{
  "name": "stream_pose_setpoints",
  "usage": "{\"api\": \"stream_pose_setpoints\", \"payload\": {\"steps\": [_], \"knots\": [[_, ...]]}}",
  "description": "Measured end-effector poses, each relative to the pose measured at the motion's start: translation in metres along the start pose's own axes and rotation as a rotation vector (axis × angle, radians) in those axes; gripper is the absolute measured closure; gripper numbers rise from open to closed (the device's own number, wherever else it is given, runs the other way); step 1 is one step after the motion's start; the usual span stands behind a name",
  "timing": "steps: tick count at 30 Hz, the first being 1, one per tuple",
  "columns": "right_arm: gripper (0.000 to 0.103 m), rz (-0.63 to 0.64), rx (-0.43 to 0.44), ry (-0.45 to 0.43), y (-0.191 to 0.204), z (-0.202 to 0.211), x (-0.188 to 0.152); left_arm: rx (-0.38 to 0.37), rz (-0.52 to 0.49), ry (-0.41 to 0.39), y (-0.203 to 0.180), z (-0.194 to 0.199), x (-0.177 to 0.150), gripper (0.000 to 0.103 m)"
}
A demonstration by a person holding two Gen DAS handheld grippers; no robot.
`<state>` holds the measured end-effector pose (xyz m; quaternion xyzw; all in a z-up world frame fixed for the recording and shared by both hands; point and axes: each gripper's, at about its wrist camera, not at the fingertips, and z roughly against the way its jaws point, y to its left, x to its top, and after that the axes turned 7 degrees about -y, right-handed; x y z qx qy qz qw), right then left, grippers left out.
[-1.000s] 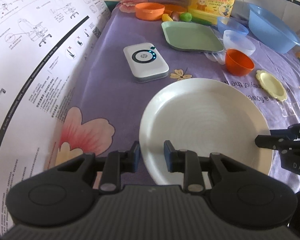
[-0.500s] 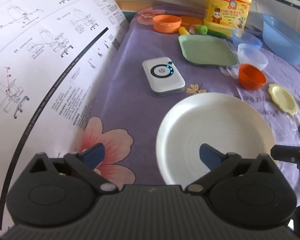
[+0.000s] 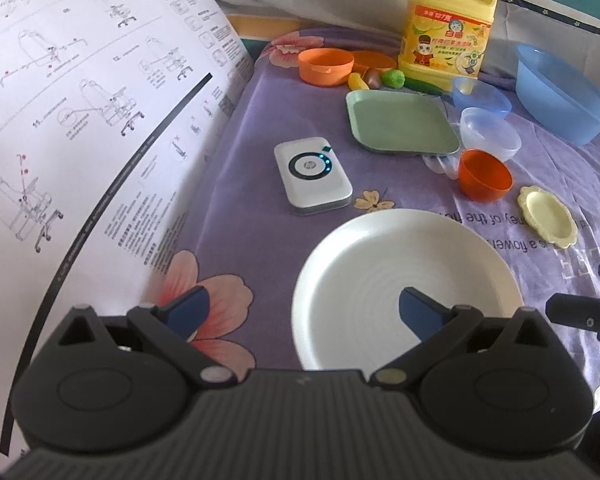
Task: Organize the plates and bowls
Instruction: 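Open the left gripper and move it to the green square plate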
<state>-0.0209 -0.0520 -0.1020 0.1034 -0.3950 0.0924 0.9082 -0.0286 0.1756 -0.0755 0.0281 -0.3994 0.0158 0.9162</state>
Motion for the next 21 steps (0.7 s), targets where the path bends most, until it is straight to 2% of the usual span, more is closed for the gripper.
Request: {"api": "stream_pose_setpoints", "payload": {"steps": [10,15,19,21], "knots": [[0.000,-0.038,-0.002,-0.043,-0.009,0.007,0.027,-0.001,-0.019,-0.016,-0.003,-0.012,0.026,0.000],[0.000,-0.050,0.012,-0.082,-0.014,0.004,0.063,-0.005,-0.030,-0.035,-0.005,-0.025,0.047,0.000],[0.000,-0.076,0.027,-0.116,-0.020,-0.008,0.107,-0.013,-0.033,-0.052,-0.007,-0.041,0.070,0.000],[0.004,-0.079,0.029,-0.128,-0.023,-0.019,0.131,-0.016,-0.039,-0.059,-0.009,-0.050,0.081,0.000]]}}
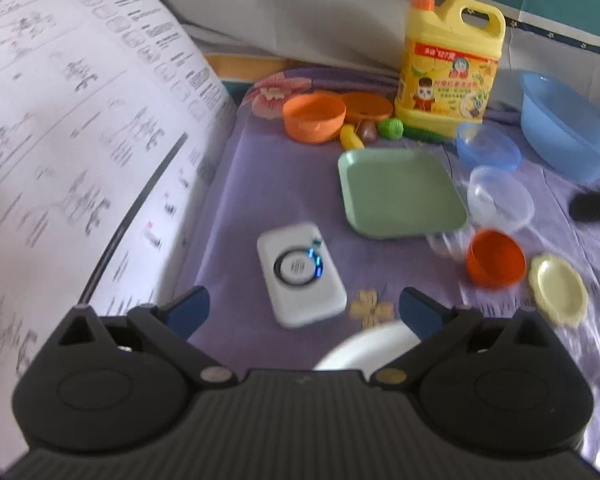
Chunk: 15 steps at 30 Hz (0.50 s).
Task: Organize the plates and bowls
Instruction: 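Open the left gripper and move it to the green square plate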
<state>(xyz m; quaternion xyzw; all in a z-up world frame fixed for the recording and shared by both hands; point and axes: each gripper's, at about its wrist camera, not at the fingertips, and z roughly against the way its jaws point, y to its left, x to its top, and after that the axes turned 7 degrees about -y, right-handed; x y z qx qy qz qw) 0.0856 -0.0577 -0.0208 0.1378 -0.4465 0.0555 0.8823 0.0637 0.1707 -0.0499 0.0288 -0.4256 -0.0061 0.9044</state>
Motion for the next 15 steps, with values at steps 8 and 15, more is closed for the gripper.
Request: {"api": "stream_pose_setpoints", "payload": {"steps": [8,15], "knots": [[0.036,-0.009,0.003,0.053,-0.003,-0.083,0.069,-0.004,-0.003,-0.002,-0.004,-0.050,0.044,0.000],[0.068,-0.024,-0.010,0.191,-0.011,-0.161,0.071,-0.026,0.028,0.048,-0.005,-0.100,0.060,0.006]]}}
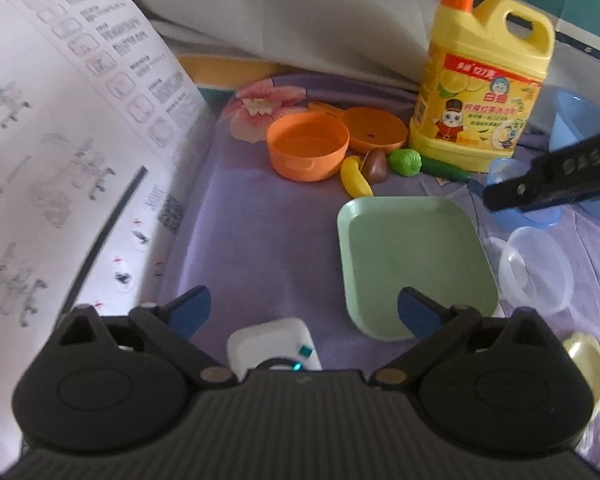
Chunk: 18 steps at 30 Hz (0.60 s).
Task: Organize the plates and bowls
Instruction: 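Open the left gripper and move it to the green square plate, then grasp the edge of the green square plate with the left gripper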
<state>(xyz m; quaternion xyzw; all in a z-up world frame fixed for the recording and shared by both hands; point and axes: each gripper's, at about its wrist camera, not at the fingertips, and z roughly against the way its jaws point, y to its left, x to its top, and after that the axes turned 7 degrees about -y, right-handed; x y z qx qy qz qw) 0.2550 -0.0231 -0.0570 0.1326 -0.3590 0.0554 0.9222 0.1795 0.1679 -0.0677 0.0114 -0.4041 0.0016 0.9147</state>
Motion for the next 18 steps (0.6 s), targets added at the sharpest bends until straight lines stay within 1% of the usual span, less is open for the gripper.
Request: {"api": "stream_pose_setpoints", "payload": {"steps": [2,5,11,13,15,16,17,18], "knots": [[0.073,-0.001,-0.008,0.034,-0.003,-0.017,0.000,-0.014,0.004,0.019,-0.002,-0.014,0.003,0.013],[0.078,0.016,-0.028,0.077,-0.004,-0.036,0.002,-0.028,0.001,0.040,-0.005,-0.031,0.005,0.021],[0.078,0.040,-0.061,0.150,-0.007,-0.056,0.002,-0.059,-0.031,0.080,-0.018,-0.053,0.007,0.031],[0.078,0.042,-0.060,0.175,-0.009,-0.060,0.000,-0.064,-0.035,0.093,-0.020,-0.060,0.007,0.037],[0.078,0.045,-0.057,0.194,-0.010,-0.065,-0.002,-0.080,-0.033,0.108,-0.022,-0.065,0.007,0.051],[0.078,0.049,-0.052,0.197,-0.010,-0.066,-0.003,-0.087,-0.033,0.114,-0.023,-0.067,0.007,0.054],[0.079,0.053,-0.048,0.198,-0.009,-0.067,-0.003,-0.091,-0.035,0.118,-0.024,-0.068,0.006,0.060],[0.080,0.059,-0.044,0.196,-0.007,-0.067,-0.004,-0.091,-0.039,0.121,-0.025,-0.070,0.006,0.061]]}}
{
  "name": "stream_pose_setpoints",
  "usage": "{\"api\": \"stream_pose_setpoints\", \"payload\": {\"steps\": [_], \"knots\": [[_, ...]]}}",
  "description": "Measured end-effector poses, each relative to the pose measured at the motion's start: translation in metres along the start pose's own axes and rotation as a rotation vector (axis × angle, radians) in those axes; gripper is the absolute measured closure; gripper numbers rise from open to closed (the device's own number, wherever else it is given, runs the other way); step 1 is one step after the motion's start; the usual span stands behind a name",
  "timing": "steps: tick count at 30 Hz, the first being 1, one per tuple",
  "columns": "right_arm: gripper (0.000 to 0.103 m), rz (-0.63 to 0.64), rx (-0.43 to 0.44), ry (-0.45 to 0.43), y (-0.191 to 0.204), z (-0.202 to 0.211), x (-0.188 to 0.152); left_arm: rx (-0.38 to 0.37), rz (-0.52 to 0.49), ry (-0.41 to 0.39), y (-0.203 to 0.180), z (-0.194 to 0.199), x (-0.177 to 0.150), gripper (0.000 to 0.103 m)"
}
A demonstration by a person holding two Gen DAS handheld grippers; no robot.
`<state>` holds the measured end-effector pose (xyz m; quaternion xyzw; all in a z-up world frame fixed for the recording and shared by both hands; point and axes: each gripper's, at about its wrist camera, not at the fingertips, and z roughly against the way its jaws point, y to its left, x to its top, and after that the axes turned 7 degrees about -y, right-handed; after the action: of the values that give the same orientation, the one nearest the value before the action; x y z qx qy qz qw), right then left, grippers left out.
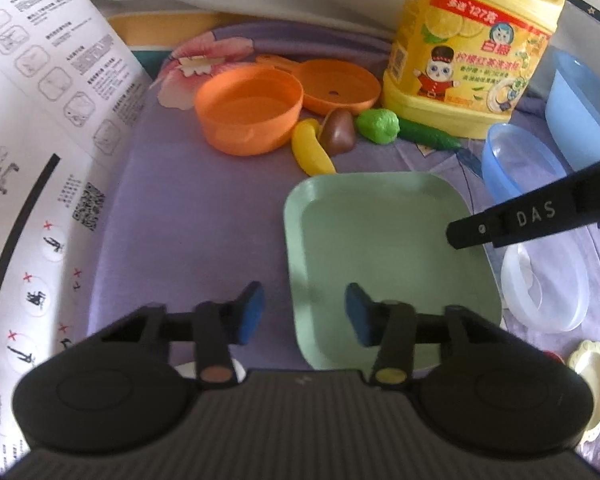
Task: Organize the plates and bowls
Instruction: 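Grasp the edge of the green square plate with the left gripper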
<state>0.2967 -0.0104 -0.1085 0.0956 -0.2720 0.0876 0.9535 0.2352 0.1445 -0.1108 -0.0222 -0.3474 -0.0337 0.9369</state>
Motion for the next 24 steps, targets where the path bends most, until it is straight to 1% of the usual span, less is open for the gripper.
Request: {"api": "stream_pose_setpoints", "payload": {"steps": [2,3,6,10,11,12,13,16,18,24], "knots": [[0.086,0.008,0.007,-0.005,0.005,0.000,0.000,0.002,-0.003,0.007,-0.001,-0.004,0.000,0.061],[0.086,0.003,0.013,-0.008,0.007,0.000,0.000,0.005,-0.001,0.010,-0.001,-0.005,0.000,0.061],[0.086,0.000,0.018,-0.019,0.011,-0.002,0.001,0.016,0.020,0.011,0.003,-0.006,0.000,0.060],[0.086,0.021,0.024,-0.003,0.016,-0.008,-0.001,0.021,0.027,0.009,0.008,-0.005,-0.001,0.058],[0.086,0.024,0.025,0.003,0.017,-0.009,-0.002,0.017,0.027,0.006,0.008,-0.005,-0.002,0.060],[0.086,0.029,0.023,0.006,0.018,-0.010,-0.004,0.012,0.026,0.003,0.008,-0.005,-0.002,0.065],[0.086,0.035,0.019,0.004,0.019,-0.012,-0.005,0.003,0.025,0.001,0.007,-0.004,-0.002,0.066],[0.086,0.051,-0.004,-0.015,0.025,-0.011,-0.009,0.033,0.012,-0.013,0.003,-0.004,-0.003,0.071],[0.086,0.047,-0.010,-0.028,0.026,-0.007,-0.011,0.038,0.027,-0.014,0.004,-0.002,-0.002,0.075],[0.086,0.029,0.006,-0.057,0.030,0.015,-0.013,0.070,0.018,-0.027,0.003,0.013,0.001,0.076]]}}
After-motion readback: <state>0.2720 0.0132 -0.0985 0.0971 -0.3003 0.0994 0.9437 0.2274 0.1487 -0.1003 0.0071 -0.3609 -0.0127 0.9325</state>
